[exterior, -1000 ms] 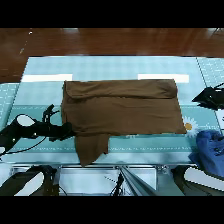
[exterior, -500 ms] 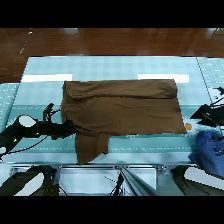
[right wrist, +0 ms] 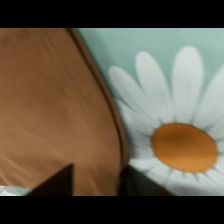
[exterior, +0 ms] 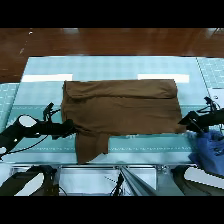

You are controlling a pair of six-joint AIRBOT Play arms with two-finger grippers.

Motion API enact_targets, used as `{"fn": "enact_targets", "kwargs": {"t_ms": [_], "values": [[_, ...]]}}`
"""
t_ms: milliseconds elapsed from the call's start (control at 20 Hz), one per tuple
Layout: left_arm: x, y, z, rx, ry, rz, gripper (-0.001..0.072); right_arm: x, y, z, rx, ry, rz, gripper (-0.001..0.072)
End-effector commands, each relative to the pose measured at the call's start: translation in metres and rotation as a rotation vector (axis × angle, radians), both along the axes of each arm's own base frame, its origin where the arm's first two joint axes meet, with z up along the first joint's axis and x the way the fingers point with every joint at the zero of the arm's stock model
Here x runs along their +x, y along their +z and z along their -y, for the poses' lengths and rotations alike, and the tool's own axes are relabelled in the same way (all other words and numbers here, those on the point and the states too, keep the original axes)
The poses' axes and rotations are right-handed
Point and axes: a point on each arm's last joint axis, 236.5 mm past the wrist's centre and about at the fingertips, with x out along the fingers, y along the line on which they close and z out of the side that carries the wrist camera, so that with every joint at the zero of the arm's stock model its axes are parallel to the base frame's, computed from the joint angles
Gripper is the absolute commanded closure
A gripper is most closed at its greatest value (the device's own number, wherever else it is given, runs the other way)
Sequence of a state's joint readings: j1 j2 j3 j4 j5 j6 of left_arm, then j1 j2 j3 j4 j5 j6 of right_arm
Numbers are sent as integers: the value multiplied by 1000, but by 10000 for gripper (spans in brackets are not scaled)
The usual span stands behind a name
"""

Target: Fold the shirts.

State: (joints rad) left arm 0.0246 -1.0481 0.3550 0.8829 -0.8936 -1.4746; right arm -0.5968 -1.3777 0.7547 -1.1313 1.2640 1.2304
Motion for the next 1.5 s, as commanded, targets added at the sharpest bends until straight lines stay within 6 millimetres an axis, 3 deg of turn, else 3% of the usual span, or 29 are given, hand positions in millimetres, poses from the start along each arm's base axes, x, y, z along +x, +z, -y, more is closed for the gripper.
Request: {"fn": "enact_targets", "kwargs": {"t_ms": [0,50,100,200,350,400,600,700,800,900,1000,1150,1400,1450], "values": [[19,2,-6,22,39,61,678,14,-11,-17,-33,62,33,547],[25,8,-7,22,33,85,678,20,-4,-21,-25,88,39,689],[36,19,-7,24,18,130,679,24,8,-22,-12,118,47,689],[74,62,-15,50,15,282,679,44,43,-13,-19,167,103,690],[133,149,-25,67,40,530,678,112,108,-6,-45,60,341,690],[146,165,-25,68,44,571,678,133,125,-12,-22,31,420,690],[187,177,-21,54,25,591,677,192,148,-27,-111,5,624,690],[218,185,-21,57,11,616,677,221,155,-24,-184,-33,725,691],[253,196,-25,69,-7,656,677,242,150,-18,-221,-92,763,691],[286,195,-27,66,-11,660,677,249,127,-17,-202,-129,725,691],[302,172,-22,43,-48,596,676,251,96,-15,-193,-134,668,690],[308,127,-16,6,-92,477,676,256,63,-15,-165,-169,615,690],[316,91,-57,7,23,396,671,259,33,-12,-176,-161,596,689],[317,89,-64,9,36,391,631,259,32,-11,-178,-157,597,686]]}}
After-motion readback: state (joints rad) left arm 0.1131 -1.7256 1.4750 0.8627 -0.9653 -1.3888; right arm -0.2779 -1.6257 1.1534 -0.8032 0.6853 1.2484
